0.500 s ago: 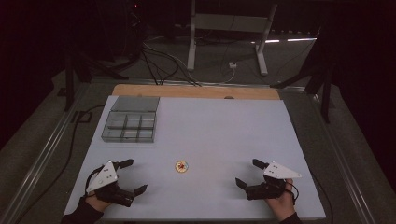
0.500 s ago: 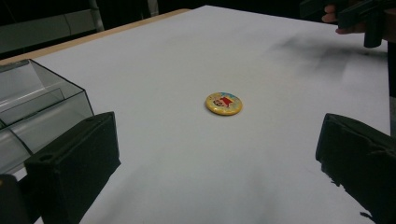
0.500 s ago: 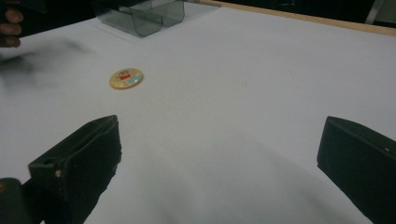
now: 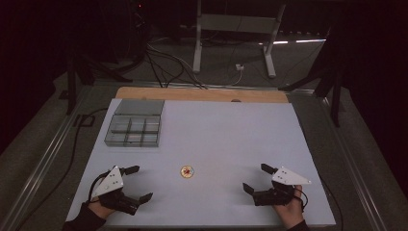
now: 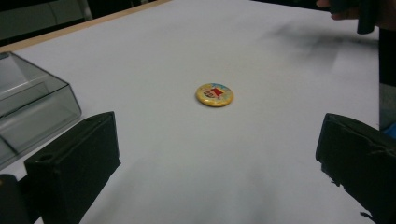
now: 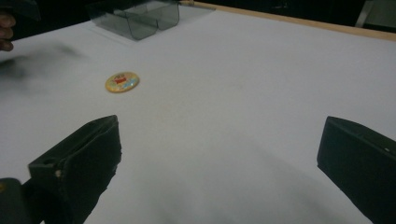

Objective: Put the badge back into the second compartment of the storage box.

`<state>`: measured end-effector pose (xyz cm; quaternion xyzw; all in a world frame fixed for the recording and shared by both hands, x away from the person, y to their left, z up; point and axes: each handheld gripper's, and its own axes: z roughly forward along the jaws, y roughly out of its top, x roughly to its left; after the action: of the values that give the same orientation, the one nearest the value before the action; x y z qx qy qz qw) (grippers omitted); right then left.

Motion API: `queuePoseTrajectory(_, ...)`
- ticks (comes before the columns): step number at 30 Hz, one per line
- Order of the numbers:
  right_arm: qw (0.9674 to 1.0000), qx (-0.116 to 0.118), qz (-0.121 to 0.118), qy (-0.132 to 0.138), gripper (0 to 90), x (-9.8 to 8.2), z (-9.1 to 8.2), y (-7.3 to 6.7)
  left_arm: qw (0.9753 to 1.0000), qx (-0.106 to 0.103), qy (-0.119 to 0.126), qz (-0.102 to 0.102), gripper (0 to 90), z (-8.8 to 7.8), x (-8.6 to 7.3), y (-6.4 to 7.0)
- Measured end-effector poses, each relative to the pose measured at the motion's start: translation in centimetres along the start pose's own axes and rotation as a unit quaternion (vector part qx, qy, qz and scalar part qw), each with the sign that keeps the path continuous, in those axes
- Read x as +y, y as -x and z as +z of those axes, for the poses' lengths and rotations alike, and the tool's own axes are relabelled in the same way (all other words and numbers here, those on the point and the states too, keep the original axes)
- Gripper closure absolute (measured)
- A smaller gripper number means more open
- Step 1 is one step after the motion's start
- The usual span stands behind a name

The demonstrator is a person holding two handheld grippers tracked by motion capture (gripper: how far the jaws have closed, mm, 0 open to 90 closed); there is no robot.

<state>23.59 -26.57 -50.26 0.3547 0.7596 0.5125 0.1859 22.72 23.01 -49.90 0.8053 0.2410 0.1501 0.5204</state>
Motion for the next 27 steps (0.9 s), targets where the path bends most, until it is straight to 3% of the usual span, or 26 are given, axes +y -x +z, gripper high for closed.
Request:
queuePoseTrajectory(10,0.9999,-0.007,-0.002,0.008,0.0,0.2,-0.1,-0.5,0.9995,-0.031,0.003,-0.001,0.4,0.4,1.4,0.4)
queuePoseTrajectory(20,0.9999,-0.007,-0.001,0.009,0.0,0.2,-0.1,-0.5,0.9990,-0.039,0.016,-0.012,0.4,0.4,2.6,0.1)
queuePoseTrajectory(27,0.9999,-0.007,-0.003,0.014,0.0,0.3,-0.1,-0.7,0.9993,-0.036,0.011,-0.004,0.4,0.7,3.7,0.0)
